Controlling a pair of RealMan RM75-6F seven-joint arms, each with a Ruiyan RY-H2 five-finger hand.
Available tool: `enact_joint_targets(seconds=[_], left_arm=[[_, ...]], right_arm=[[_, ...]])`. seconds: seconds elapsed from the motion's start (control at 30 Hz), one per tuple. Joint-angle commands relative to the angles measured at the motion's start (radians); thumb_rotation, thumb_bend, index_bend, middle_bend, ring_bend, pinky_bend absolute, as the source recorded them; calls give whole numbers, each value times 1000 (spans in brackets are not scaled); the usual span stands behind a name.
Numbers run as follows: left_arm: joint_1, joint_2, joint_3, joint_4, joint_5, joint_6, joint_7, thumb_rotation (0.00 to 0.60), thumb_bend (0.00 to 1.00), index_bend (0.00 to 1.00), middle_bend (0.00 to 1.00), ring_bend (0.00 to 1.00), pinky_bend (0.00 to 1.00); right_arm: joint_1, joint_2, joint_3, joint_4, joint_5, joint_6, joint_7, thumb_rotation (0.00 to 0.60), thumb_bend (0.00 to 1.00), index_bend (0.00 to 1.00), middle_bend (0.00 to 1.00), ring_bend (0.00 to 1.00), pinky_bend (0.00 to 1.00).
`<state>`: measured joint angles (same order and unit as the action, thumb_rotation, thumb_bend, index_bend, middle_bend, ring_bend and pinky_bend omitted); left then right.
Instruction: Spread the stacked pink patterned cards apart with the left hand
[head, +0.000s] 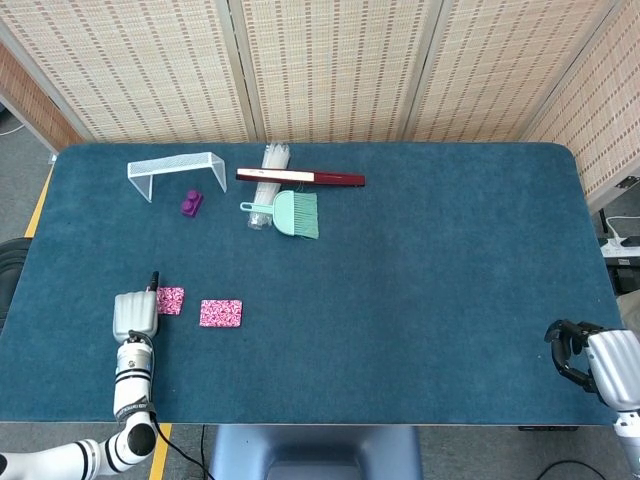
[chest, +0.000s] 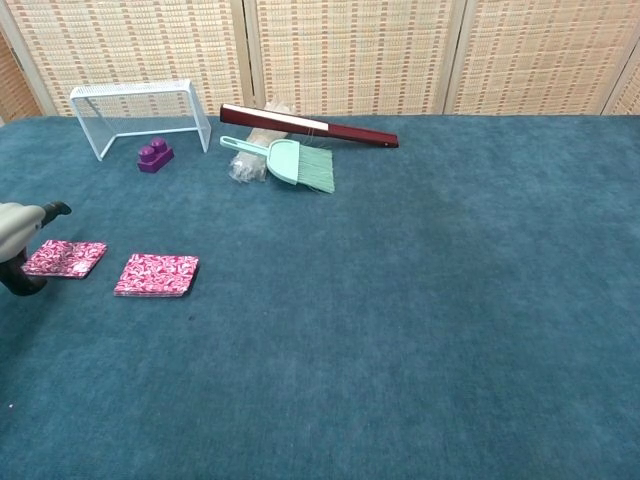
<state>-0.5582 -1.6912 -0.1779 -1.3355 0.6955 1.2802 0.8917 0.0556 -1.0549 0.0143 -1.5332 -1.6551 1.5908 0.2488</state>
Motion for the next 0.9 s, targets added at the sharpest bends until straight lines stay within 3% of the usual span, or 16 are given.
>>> enact_joint_targets(seconds=[0.03, 0.17, 0.4, 0.9], left_arm=[[3, 12, -4, -36, -11, 2, 9, 600, 343, 37, 1000, 1000, 1000], [11, 33, 1, -124, 23, 8, -22, 600, 344, 136, 1000, 1000, 1000], [6, 17, 11, -230, 74, 35, -32, 600, 342, 174, 1000, 1000, 1000], [-29, -131, -7, -116, 79, 47, -23, 600, 334, 226, 1000, 1000, 1000]], right_arm=[[0, 0, 0, 1, -1, 1, 1, 600, 549, 791, 735, 666, 931], [1, -1, 0, 1, 1, -2, -1, 600, 549, 791, 735, 666, 931], [1, -1, -2, 1, -3, -1, -3, 600, 549, 791, 735, 666, 931], [0, 3, -2, 3, -4, 1, 8, 600, 549, 791, 735, 666, 931]])
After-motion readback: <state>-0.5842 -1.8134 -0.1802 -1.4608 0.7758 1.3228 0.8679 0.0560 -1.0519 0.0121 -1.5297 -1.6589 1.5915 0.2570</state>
